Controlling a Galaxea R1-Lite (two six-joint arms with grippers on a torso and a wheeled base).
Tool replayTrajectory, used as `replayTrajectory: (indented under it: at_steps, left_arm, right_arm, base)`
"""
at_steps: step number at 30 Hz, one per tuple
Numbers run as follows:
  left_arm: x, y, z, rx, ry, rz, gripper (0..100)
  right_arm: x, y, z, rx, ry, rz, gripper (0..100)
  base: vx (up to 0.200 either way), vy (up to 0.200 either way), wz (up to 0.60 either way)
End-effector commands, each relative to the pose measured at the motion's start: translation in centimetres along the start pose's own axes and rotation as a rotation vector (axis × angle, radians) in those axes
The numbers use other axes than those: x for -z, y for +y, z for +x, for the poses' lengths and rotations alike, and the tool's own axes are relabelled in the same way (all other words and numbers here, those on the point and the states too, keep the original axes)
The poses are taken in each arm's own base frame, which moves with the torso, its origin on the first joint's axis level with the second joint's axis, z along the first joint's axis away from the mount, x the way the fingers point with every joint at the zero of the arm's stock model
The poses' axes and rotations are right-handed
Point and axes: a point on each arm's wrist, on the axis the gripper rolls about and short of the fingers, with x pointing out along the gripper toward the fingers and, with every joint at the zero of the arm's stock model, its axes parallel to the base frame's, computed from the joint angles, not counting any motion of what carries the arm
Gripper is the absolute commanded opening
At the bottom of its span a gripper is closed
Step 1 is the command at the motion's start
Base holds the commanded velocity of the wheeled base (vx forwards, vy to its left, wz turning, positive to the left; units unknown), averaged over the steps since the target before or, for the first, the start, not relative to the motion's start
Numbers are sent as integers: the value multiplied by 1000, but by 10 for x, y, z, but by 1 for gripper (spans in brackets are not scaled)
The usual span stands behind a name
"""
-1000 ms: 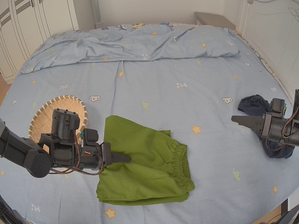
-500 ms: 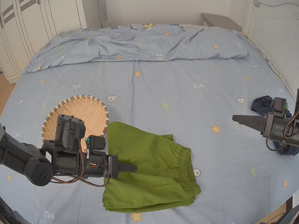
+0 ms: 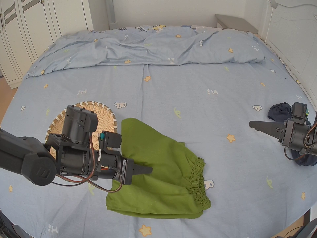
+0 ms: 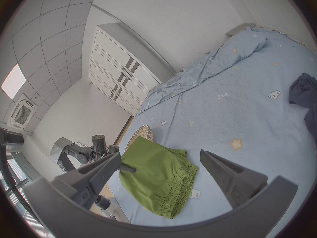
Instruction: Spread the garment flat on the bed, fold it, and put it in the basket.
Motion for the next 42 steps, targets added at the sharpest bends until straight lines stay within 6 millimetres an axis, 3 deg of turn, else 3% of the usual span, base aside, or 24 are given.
replayTrajectory:
  at_steps: [1, 11, 18, 29, 35, 38, 42]
  left_arm:
    - [-21, 0, -7, -31, -65, 70, 0]
    - [-59, 14, -22, -191, -202, 255, 0]
    - [-70, 16, -29, -397, -310, 362, 0]
    - [-86, 16, -41, -470, -609, 436, 0]
    - [-90, 24, -67, -534, -661, 419, 0]
    - [-88, 38, -94, -614, -696, 391, 0]
    - [-87, 51, -112, -660, -717, 336, 0]
  right_arm:
    - [0, 5, -3, -15, -7, -12, 100]
    - [0, 6, -2, -20, -6, -14, 100]
    - [1, 7, 0, -27, 3, -14, 100]
    - [0, 10, -4, -31, -10, -23, 100]
    - [-1, 9, -5, -24, -16, -22, 100]
    - [-3, 11, -8, -26, -29, -31, 100]
    - [-4, 14, -11, -33, -40, -40, 100]
  base:
    - [0, 0, 0]
    - [0, 0, 0]
    - [0, 0, 0]
    - [0, 0, 0]
    - [0, 0, 0]
    - [0, 0, 0]
    - [0, 0, 0]
